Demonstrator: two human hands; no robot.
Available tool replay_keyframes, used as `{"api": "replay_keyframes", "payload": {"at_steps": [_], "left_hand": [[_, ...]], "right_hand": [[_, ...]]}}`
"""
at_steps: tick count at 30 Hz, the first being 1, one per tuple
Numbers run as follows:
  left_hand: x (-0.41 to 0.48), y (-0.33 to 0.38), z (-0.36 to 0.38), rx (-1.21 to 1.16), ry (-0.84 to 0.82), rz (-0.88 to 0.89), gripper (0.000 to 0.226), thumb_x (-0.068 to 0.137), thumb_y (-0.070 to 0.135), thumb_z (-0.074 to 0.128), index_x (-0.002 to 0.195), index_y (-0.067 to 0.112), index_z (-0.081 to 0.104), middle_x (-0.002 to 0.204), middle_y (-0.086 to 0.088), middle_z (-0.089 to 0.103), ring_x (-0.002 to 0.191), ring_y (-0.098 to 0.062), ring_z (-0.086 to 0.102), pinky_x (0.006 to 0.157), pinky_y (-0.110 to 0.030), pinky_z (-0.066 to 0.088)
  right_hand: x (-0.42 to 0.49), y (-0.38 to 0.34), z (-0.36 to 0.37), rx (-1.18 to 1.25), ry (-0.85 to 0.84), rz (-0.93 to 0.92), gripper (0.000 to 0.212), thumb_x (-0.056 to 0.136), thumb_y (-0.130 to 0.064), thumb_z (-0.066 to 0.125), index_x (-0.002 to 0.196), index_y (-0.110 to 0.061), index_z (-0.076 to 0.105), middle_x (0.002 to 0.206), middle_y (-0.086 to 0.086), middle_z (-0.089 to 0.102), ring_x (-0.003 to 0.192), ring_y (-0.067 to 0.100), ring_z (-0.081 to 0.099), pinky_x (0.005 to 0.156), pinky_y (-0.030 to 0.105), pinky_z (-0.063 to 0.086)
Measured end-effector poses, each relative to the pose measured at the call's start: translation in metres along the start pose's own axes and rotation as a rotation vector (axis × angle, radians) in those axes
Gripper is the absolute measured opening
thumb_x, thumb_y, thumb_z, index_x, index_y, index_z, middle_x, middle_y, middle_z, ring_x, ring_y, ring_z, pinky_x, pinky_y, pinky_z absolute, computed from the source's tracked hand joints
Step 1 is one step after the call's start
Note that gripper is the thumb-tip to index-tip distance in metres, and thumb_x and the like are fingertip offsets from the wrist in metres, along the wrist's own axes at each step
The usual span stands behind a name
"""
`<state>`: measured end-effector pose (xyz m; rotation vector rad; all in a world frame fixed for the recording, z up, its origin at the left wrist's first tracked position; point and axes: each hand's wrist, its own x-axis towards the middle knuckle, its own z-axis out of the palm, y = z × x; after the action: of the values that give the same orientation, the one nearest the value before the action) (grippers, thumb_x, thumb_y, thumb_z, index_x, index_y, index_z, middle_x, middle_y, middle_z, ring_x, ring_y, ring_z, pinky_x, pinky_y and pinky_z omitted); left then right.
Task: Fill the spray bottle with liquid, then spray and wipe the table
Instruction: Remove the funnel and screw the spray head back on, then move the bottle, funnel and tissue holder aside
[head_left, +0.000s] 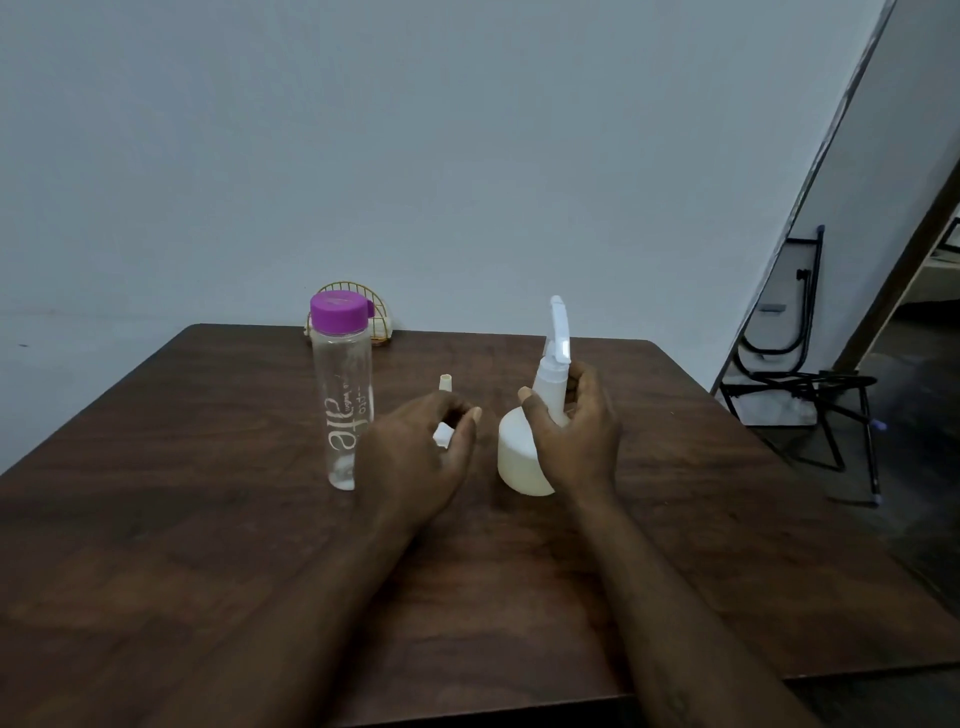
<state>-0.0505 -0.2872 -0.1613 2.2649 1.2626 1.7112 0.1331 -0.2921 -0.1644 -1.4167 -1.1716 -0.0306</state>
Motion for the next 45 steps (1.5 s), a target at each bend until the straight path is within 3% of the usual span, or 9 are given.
{"api": "replay_keyframes", "payload": {"at_steps": [5,8,13,17,19,22,26,33,45], "left_hand": [[0.000,-0.007,-0.025,0.088,0.129,0.079,0.019,0.095,0.032,0.073,0.082,0.018,0.074,0.069,0.009,0.067,0.057,-0.008,0.056,0.053,-0.031,0.046],[-0.006,-0.014,-0.040,0.110,0.207,0.048,0.035,0.095,0.037,0.072,0.070,0.019,0.055,0.062,0.006,0.052,0.053,-0.016,0.048,0.049,-0.034,0.040],[-0.005,-0.029,-0.055,0.084,0.286,-0.212,0.049,0.088,0.056,0.071,0.100,0.021,0.040,0.095,-0.003,0.047,0.079,-0.018,0.049,0.058,-0.036,0.043],[-0.003,-0.044,-0.052,0.026,0.128,-0.336,0.086,0.077,0.047,0.088,0.138,0.011,0.039,0.129,-0.012,0.046,0.114,-0.030,0.054,0.092,-0.054,0.052],[-0.002,-0.049,-0.051,-0.028,0.050,-0.384,0.092,0.077,0.041,0.089,0.147,0.015,0.035,0.135,-0.008,0.048,0.119,-0.027,0.055,0.097,-0.054,0.051],[0.000,-0.060,-0.050,-0.014,-0.081,-0.452,0.084,0.083,0.043,0.084,0.149,0.019,0.039,0.137,-0.006,0.056,0.118,-0.024,0.059,0.097,-0.050,0.054],[0.009,-0.070,-0.053,0.084,-0.165,-0.445,0.062,0.085,0.052,0.078,0.132,0.017,0.056,0.124,-0.004,0.062,0.109,-0.023,0.062,0.089,-0.045,0.056],[0.051,-0.085,-0.042,0.087,-0.211,-0.427,0.052,0.086,0.048,0.077,0.123,0.016,0.060,0.121,-0.004,0.064,0.108,-0.025,0.063,0.089,-0.049,0.055],[0.118,-0.145,0.047,0.018,-0.251,-0.434,0.057,0.089,0.043,0.078,0.135,0.016,0.057,0.130,-0.004,0.066,0.118,-0.027,0.063,0.097,-0.044,0.053]], "right_hand": [[0.001,-0.010,-0.007,0.014,0.074,0.001,0.056,0.079,-0.050,0.084,0.120,-0.027,0.054,0.113,-0.008,0.064,0.098,0.015,0.063,0.081,0.043,0.057],[-0.008,-0.017,-0.012,-0.016,0.165,-0.039,0.055,0.078,-0.049,0.084,0.114,-0.022,0.054,0.104,-0.005,0.061,0.086,0.016,0.059,0.073,0.041,0.055],[-0.039,-0.029,-0.011,-0.017,0.231,-0.139,0.036,0.085,-0.041,0.078,0.100,-0.023,0.051,0.090,-0.007,0.057,0.072,0.008,0.052,0.060,0.028,0.049],[-0.055,-0.042,0.003,-0.028,-0.023,-0.310,0.025,0.086,-0.029,0.077,0.100,-0.025,0.056,0.093,-0.011,0.060,0.076,0.004,0.056,0.071,0.011,0.045],[-0.059,-0.048,0.013,-0.079,-0.189,-0.335,0.028,0.085,-0.022,0.079,0.107,-0.022,0.061,0.104,-0.009,0.063,0.087,0.004,0.060,0.075,0.015,0.052],[-0.058,-0.057,0.030,-0.153,-0.318,-0.294,0.037,0.087,-0.025,0.078,0.119,-0.022,0.061,0.122,-0.008,0.063,0.101,0.009,0.063,0.082,0.028,0.059],[-0.038,-0.063,0.057,-0.306,-0.370,-0.166,0.057,0.091,-0.032,0.072,0.142,-0.019,0.049,0.142,0.000,0.054,0.118,0.022,0.061,0.088,0.030,0.051],[-0.010,-0.054,0.111,-0.549,-0.449,0.019,0.057,0.091,-0.027,0.070,0.140,-0.016,0.043,0.135,0.011,0.055,0.111,0.030,0.063,0.075,0.033,0.044],[0.060,-0.010,0.198,-0.474,-0.135,0.231,0.028,0.109,-0.028,0.041,0.121,-0.006,0.053,0.122,0.014,0.063,0.110,0.037,0.062,0.082,0.043,0.053]]}}
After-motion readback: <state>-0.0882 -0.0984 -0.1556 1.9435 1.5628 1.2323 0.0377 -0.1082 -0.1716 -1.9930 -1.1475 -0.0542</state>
